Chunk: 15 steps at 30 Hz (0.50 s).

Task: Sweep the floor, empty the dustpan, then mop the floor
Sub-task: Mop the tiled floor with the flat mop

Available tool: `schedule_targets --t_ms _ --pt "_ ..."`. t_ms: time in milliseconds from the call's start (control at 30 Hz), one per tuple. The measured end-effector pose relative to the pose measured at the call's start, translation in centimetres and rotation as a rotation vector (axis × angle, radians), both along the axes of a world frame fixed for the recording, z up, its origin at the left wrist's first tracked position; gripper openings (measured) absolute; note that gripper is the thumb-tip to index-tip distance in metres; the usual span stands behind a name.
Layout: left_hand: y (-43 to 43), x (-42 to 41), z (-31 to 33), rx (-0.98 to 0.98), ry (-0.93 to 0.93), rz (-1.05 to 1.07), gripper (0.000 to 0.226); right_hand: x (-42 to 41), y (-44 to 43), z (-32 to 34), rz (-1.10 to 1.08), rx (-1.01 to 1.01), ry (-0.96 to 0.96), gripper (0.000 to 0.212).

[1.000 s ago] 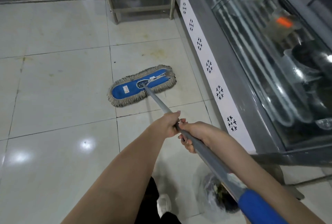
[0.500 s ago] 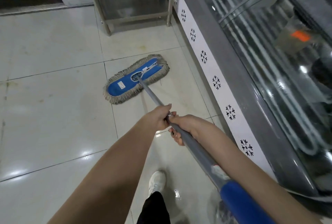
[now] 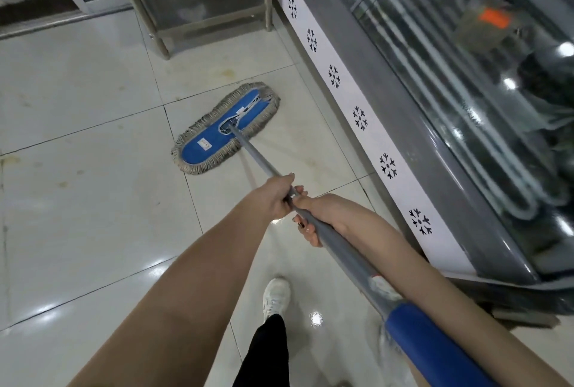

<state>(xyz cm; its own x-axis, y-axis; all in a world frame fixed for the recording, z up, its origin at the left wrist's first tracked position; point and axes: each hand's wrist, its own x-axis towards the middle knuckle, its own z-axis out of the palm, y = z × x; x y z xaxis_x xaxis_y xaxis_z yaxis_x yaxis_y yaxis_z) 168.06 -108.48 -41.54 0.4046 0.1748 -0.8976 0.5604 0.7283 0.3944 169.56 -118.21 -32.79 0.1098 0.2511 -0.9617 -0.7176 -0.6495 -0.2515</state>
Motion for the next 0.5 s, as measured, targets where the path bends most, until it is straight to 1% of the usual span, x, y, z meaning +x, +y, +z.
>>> schedule_targets --t_ms 100,200,267,500 --pt "-4.3 -1.3 0.3 -0.015 0.003 -0.039 0.014 -1.5 -4.4 0.3 -0.008 -0.006 -0.004 0.039" --pt "-9.5 -2.9 0.5 -0.012 0.009 -0.086 0.024 -3.4 -9.6 0.3 -0.019 -0.008 -0.022 0.039" --pt "-13.3 -4.1 0.4 -0.002 0.015 -0.115 0.026 -4.8 -13.4 0.4 -0.033 -0.017 -0.025 0.04" --pt "-27.6 -9.3 -0.6 0.0 0.04 -0.186 0.015 -10.8 -27.8 0.0 -0.109 -0.018 -0.02 0.037"
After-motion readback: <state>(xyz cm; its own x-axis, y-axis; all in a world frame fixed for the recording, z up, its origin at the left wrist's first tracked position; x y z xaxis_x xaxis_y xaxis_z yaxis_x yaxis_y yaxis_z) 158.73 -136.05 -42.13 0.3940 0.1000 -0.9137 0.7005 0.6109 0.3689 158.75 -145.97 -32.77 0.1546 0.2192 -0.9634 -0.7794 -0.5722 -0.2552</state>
